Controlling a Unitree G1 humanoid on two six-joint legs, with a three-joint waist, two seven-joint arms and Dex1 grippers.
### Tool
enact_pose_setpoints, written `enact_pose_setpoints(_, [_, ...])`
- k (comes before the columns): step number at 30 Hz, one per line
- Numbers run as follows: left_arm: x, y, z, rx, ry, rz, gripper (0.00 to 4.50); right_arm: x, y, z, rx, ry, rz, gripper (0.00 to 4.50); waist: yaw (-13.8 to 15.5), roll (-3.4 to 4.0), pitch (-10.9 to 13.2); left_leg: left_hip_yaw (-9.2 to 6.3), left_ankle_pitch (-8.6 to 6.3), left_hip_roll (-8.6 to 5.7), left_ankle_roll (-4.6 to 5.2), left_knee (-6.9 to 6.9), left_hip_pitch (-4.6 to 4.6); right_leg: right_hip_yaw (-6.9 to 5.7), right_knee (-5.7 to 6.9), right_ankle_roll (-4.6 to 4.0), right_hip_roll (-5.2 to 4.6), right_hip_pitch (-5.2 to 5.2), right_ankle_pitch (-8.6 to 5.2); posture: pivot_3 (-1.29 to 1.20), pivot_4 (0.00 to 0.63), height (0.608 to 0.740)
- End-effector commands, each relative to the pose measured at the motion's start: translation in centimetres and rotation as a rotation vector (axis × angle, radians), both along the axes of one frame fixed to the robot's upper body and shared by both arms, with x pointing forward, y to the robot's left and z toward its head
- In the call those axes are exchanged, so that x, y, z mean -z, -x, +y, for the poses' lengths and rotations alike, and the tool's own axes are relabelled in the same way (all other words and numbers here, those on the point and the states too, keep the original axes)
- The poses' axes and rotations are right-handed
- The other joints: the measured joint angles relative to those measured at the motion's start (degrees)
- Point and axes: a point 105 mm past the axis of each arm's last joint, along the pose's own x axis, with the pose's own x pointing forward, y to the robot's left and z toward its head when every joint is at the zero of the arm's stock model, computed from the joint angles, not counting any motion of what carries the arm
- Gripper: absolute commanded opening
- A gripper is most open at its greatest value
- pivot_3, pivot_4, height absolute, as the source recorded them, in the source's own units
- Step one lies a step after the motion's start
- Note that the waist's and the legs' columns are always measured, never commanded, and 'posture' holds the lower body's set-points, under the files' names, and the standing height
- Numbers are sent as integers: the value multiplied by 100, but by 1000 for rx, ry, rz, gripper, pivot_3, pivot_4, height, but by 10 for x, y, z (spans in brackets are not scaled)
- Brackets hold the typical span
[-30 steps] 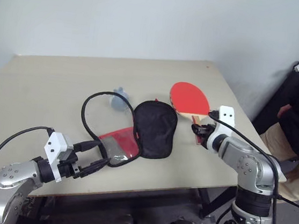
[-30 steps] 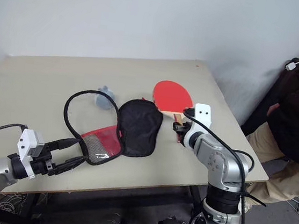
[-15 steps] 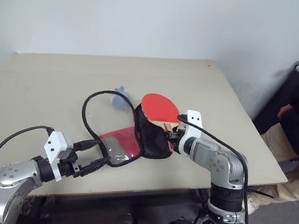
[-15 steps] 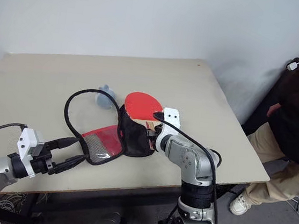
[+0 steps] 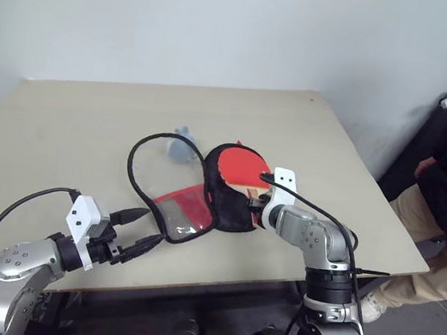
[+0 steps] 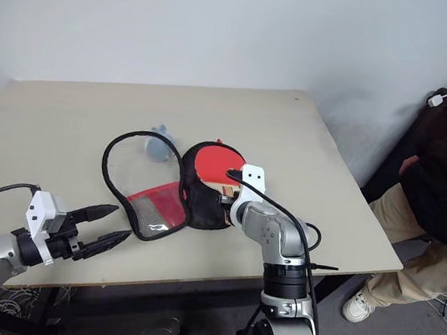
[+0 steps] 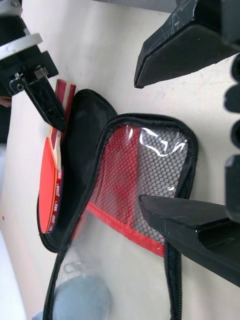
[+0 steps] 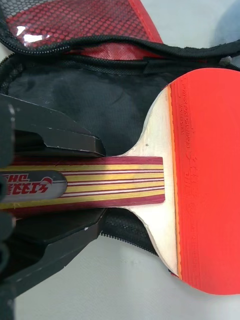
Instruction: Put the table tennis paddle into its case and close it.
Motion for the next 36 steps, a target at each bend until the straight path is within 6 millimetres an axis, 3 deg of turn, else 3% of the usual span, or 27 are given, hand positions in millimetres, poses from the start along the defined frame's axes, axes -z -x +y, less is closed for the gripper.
enact_pose_setpoints(1, [-6,-3,0,1,-8,-35,3620,-45,-13,28,-16,-62,-117,1154,0,1,2,1,0,1,0,2,0,1,0,0,-1,0,0,0,0,725])
enact_pose_setpoints(11, [-4,-3,1,-11,-11,-36,3620,-73,-11,43,-80,-59,-194,1154,-7,-8,0,6,14,-2,25,-11,-39,6,-5,14,6,-24,12,0,0,725])
enact_pose_setpoints(22, [-1,-3,4,-23,-11,-35,3620,-66,-9,60,-124,-62,-187,1154,-11,-7,2,5,2,-1,5,-12,-38,4,-9,13,4,-24,12,0,0,725])
enact_pose_setpoints(36, [0,-4,3,-28,-4,-35,3620,-59,-29,71,-56,-68,-175,1154,-11,-7,2,3,3,-2,7,-3,-37,1,-8,13,6,-18,13,0,0,725])
